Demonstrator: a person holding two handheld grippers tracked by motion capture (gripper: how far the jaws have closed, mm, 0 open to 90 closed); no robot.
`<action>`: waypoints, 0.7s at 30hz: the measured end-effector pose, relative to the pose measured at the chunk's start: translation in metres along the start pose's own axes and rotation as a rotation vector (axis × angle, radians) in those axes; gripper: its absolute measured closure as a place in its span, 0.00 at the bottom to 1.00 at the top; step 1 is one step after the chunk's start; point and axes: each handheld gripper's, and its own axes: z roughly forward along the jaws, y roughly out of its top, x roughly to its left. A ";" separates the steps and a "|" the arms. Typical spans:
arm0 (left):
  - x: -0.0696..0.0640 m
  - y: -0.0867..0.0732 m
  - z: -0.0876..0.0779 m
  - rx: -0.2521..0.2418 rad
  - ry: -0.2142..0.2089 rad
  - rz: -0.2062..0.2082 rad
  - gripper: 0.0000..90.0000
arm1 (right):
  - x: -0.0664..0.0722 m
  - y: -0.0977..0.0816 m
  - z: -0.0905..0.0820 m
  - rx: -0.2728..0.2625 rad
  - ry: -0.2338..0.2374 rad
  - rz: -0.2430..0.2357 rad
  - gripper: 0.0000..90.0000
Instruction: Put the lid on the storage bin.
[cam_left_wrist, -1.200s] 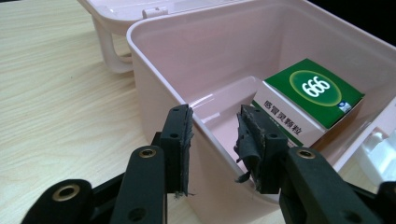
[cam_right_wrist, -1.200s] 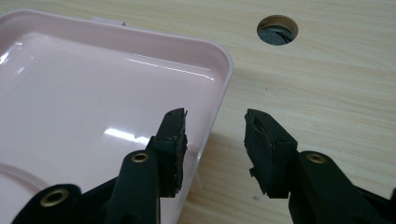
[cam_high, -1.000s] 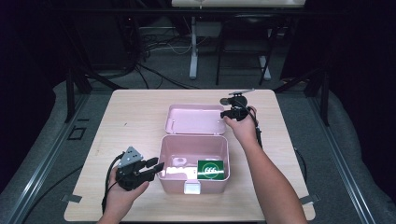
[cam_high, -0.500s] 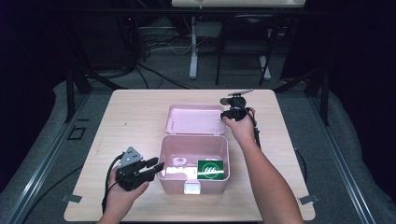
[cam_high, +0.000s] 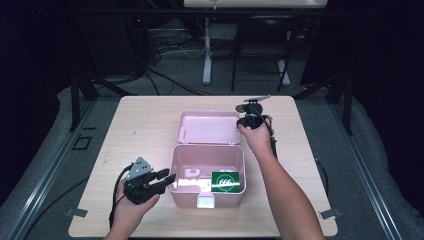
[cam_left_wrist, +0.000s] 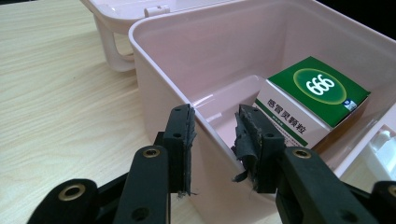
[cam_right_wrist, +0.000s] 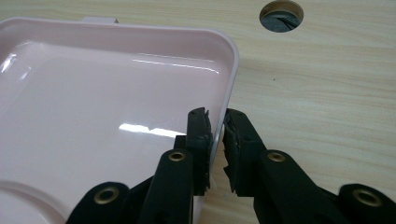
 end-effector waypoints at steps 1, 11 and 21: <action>0.000 0.000 0.000 -0.002 0.001 -0.002 0.73 | 0.000 0.000 0.000 0.000 0.000 0.000 0.90; 0.000 0.000 0.001 -0.006 0.004 0.000 0.73 | 0.003 0.003 -0.017 -0.070 0.042 0.010 1.00; 0.000 0.000 0.000 -0.007 0.004 -0.002 0.74 | 0.013 0.010 -0.010 -0.010 -0.050 -0.012 0.86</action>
